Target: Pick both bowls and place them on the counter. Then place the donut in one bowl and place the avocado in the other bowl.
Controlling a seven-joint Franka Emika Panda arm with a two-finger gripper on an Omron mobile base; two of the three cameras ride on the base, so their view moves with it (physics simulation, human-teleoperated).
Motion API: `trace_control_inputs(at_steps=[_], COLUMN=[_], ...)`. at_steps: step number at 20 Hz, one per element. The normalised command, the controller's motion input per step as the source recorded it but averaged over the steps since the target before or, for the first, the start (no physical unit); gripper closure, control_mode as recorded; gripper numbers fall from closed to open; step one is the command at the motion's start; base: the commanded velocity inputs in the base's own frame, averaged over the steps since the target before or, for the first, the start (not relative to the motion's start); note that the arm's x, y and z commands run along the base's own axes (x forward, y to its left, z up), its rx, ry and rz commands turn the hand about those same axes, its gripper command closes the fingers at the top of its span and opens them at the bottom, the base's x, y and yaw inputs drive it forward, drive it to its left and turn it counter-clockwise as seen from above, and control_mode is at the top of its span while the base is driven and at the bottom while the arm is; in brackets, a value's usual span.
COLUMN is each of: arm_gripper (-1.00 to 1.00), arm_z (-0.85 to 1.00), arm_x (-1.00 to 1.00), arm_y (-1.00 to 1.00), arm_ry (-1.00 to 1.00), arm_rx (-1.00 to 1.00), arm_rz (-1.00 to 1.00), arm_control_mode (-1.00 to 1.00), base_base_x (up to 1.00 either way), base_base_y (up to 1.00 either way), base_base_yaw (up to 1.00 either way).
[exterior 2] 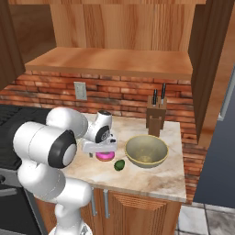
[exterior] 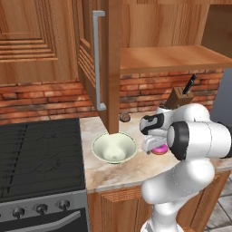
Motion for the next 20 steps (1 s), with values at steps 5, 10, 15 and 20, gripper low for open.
trace_control_inputs(at_steps=[5, 10, 15, 20], arm_gripper=[1.00, 1.00, 1.00, 1.00], arm_z=[-0.03, 0.26, 0.54, 0.69], arm_x=[-0.04, -0.42, -0.63, -0.44], arm_y=[0.00, -0.02, 0.00, 0.23], arm_ry=[-0.02, -0.06, -0.11, -0.10], arm_rx=[0.00, 0.00, 0.00, 0.00], arm_rz=[0.06, 0.01, 0.00, 0.02], arm_control_mode=[-1.00, -1.00, -1.00, -1.00], base_base_x=[0.00, 0.00, 0.00, 0.00], base_base_y=[0.00, 0.00, 0.00, 0.00], base_base_yaw=[0.00, 0.00, 0.00, 0.00])
